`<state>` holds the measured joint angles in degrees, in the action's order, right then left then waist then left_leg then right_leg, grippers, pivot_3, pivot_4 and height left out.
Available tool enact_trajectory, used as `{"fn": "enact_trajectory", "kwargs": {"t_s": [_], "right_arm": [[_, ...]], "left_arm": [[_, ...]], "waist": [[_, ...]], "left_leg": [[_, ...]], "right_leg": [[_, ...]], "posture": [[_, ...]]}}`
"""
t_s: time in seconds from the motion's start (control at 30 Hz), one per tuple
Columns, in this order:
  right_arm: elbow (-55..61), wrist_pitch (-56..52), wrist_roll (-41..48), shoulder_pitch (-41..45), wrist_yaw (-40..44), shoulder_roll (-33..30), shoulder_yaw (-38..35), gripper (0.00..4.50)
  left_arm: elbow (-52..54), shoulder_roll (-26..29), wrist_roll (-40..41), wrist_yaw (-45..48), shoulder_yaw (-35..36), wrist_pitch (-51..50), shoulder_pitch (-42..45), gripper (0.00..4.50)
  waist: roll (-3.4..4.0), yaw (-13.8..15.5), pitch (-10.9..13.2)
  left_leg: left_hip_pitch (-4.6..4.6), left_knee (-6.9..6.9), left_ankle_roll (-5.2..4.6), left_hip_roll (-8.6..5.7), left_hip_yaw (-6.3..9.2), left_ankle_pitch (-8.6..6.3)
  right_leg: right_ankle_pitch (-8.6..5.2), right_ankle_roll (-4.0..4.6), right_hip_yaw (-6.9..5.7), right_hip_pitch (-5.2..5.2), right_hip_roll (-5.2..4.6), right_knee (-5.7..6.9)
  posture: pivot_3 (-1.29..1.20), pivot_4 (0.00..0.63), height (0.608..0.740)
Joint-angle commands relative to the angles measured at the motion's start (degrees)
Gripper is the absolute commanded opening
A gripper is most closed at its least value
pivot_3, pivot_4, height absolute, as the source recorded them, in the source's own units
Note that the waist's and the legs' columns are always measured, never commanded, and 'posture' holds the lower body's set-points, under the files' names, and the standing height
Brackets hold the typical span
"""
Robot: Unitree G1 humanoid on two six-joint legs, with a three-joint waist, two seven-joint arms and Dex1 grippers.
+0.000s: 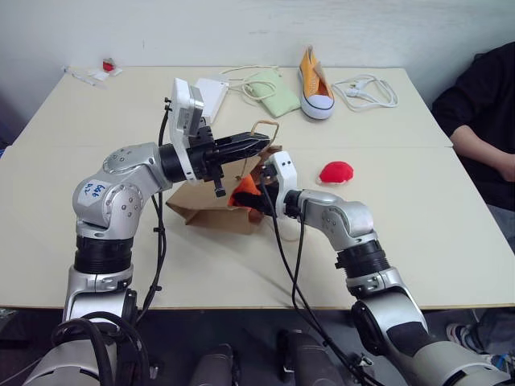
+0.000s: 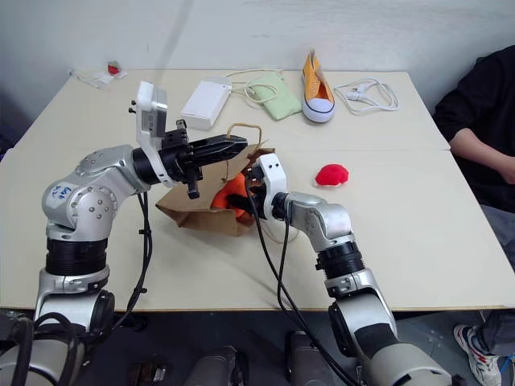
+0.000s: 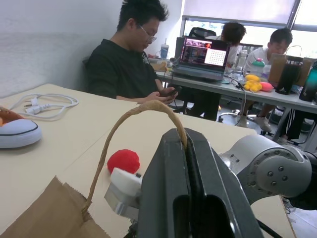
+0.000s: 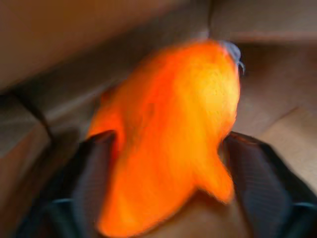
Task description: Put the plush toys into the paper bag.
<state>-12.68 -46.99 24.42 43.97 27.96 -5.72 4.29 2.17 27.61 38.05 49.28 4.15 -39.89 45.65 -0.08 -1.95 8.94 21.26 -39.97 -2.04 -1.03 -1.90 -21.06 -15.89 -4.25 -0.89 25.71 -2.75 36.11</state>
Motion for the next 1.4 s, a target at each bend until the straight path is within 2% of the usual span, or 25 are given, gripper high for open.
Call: {"fn": "enact_trajectory", "kwargs": {"t_s": [0.03,0.17,0.27,0.37,0.43,0.53,0.7,0.9,1.0,1.1,1.4], "right_arm": [[14.1,-4.7,4.3,-2.0,0.4,-1.8,-1.8,4.45],[28.7,-12.1,7.9,-8.5,-0.2,-8.1,-4.3,4.45],[36.4,-13.7,7.2,-16.5,-1.1,-14.9,-7.2,4.45],[40.4,-12.0,5.6,-22.5,-3.5,-19.6,-12.7,4.45],[40.4,-11.5,5.0,-23.7,-6.4,-20.0,-16.4,4.45],[33.4,-9.0,4.3,-20.9,-12.2,-16.9,-23.0,4.45],[16.9,-4.5,5.7,-12.6,-17.3,-9.9,-28.5,4.45],[-7.9,8.7,2.5,-0.1,-21.8,-6.2,-30.5,4.45],[-14.8,12.4,2.4,3.4,-20.6,-5.9,-29.9,4.45],[-18.1,14.5,0.4,4.3,-19.1,-6.2,-27.0,3.92],[-16.9,13.6,0.0,2.8,-14.8,-6.8,-23.3,0.94]], "left_arm": [[-2.0,1.0,-0.2,-1.1,3.7,1.6,-0.3,0.0],[-1.4,2.0,1.1,-1.8,5.7,0.3,-1.1,0.0],[0.5,2.4,1.9,-2.3,6.6,-0.4,-1.3,0.0],[2.4,2.9,2.0,-2.7,6.9,-0.7,-2.8,0.0],[3.4,3.3,2.0,-2.7,6.9,-0.7,-3.6,0.0],[4.5,3.1,2.3,-3.5,7.3,-0.7,-4.2,0.0],[4.9,2.6,2.1,-4.2,7.0,-0.3,-3.8,0.0],[4.0,2.3,1.5,-4.1,6.3,0.3,-2.5,0.0],[4.6,2.2,1.5,-4.2,6.0,0.3,-2.6,0.0],[5.4,2.4,1.7,-4.0,6.0,0.1,-3.1,0.0],[5.5,2.7,1.9,-4.6,6.9,-0.3,-3.6,0.0]], "waist": [[0.01,0.0,0.0],[0.01,0.5,0.0],[-0.01,0.9,0.0],[-0.01,1.5,0.0],[0.0,1.4,0.0],[0.0,1.2,0.0],[0.0,0.8,0.0],[0.13,0.1,0.1],[0.16,0.1,0.1],[0.16,0.1,0.1],[0.17,0.0,0.1]], "left_leg": [[0.0,-0.01,0.0,0.0,0.0,0.0],[0.01,-0.01,0.0,0.0,0.04,0.0],[0.03,-0.01,0.0,-0.06,0.19,-0.01],[0.03,0.01,-0.02,-0.11,0.16,-0.02],[0.01,0.02,-0.02,-0.11,0.11,-0.02],[-0.09,0.02,0.02,-0.07,0.03,0.01],[-0.13,0.05,0.05,-0.06,-0.01,0.04],[-0.1,0.09,0.04,-0.06,-0.05,0.07],[-0.09,0.11,0.04,-0.06,-0.05,0.08],[-0.08,0.11,0.04,-0.06,-0.05,0.08],[-0.08,0.1,0.04,-0.05,-0.04,0.08]], "right_leg": [[0.0,0.0,0.0,0.0,0.0,0.01],[0.0,0.0,0.0,0.0,-0.01,0.0],[0.0,0.0,-0.05,-0.1,-0.07,-0.08],[0.0,0.0,-0.02,-0.12,-0.12,-0.12],[0.0,0.0,0.03,-0.11,-0.11,-0.12],[0.0,-0.01,0.13,-0.11,-0.06,-0.05],[0.0,-0.01,0.16,-0.1,-0.03,0.01],[0.0,-0.01,0.17,-0.03,-0.02,0.03],[0.0,0.0,0.16,-0.02,-0.02,0.02],[0.0,-0.01,0.16,-0.03,-0.02,0.01],[0.0,-0.01,0.16,-0.04,-0.02,0.01]], "posture": [[0.0,0.15,0.74],[0.0,0.15,0.74],[0.0,0.15,0.74],[0.0,0.15,0.74],[0.0,0.15,0.74],[0.0,0.15,0.74],[0.0,0.15,0.74],[0.0,0.15,0.74],[0.0,0.15,0.74],[0.0,0.15,0.74],[0.0,0.15,0.74]]}}
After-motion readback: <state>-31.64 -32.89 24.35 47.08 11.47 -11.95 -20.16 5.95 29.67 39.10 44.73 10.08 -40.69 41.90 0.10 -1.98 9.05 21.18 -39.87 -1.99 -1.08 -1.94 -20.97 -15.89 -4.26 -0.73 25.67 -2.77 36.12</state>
